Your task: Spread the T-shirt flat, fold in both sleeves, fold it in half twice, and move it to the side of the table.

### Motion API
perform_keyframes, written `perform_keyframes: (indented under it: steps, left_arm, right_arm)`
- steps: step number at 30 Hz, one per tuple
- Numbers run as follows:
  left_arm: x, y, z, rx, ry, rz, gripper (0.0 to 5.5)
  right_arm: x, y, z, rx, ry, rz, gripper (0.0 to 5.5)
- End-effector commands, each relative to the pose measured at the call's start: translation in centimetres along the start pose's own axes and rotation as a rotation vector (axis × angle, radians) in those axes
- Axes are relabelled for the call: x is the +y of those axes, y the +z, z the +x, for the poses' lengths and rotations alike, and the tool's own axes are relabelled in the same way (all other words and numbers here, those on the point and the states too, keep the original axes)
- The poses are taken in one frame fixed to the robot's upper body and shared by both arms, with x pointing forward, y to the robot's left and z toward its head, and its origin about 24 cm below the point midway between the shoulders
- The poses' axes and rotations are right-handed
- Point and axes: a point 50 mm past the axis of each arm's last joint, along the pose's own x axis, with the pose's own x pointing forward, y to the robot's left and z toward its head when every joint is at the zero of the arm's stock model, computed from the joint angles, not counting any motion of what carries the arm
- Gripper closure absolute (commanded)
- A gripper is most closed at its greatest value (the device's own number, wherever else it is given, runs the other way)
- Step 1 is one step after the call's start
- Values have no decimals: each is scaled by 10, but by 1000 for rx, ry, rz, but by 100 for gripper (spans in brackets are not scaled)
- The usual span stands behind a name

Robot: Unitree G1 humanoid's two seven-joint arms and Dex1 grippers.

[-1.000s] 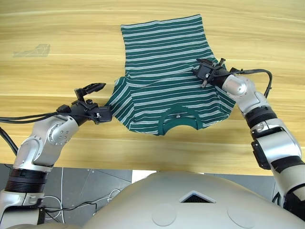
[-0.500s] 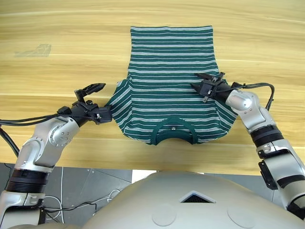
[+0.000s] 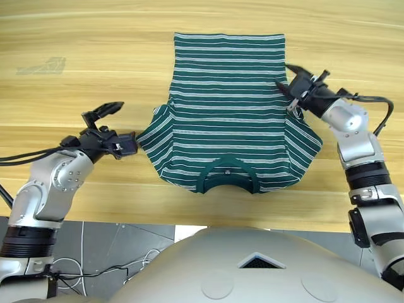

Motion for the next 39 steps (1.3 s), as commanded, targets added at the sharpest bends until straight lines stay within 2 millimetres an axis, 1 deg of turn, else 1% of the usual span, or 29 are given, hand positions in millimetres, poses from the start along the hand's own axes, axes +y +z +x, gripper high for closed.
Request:
perform_keyframes:
  steps: [1,3,4,9,10,12,13,15,17,18,20,24,28,30,34,39]
  left_arm:
    - [15,7,-8,-48,79,-37,107]
    - [22,14,-6,-89,151,-81,107]
    - [23,18,-7,-118,184,-135,107]
    - [19,40,-20,-262,340,-530,107]
    - [18,47,-24,-306,390,-688,107]
    - [11,56,-30,-358,467,-1059,107]
    - [4,60,-30,-356,488,-1229,107]
    - [-12,67,-29,-335,500,-1513,107]
    - [-28,73,-27,-268,544,-1774,107]
    - [-34,75,-26,-231,564,-1877,107]
    - [-43,77,-23,-164,572,-2022,107]
    - [-61,74,-19,-17,557,-2155,107]
    - [-79,76,-18,109,513,-2215,107]
    - [-85,77,-16,147,485,-2221,107]
    - [-97,70,-11,208,464,-2225,107]
    - [-99,66,-5,199,449,-2180,107]
  right_arm:
    - [-24,35,-11,-201,-5,285,374]
    - [-38,44,-14,-250,-63,301,374]
    - [-43,47,-15,-268,-100,314,374]
    - [-53,52,-26,-312,-200,318,374]
    - [-56,53,-28,-320,-220,319,374]
    - [-61,54,-35,-333,-265,315,374]
    - [-64,55,-38,-337,-282,314,374]
    - [-66,56,-42,-341,-303,311,374]
    - [-66,54,-45,-338,-317,310,374]
    - [-66,53,-46,-335,-322,310,374]
    - [-65,51,-46,-323,-334,310,374]
    - [-63,50,-46,-310,-342,294,374]
    - [-61,49,-46,-303,-341,284,374]
    - [-59,49,-45,-298,-340,278,374]
    - [-57,49,-43,-299,-337,278,374]
    - [-53,47,-41,-292,-327,274,374]
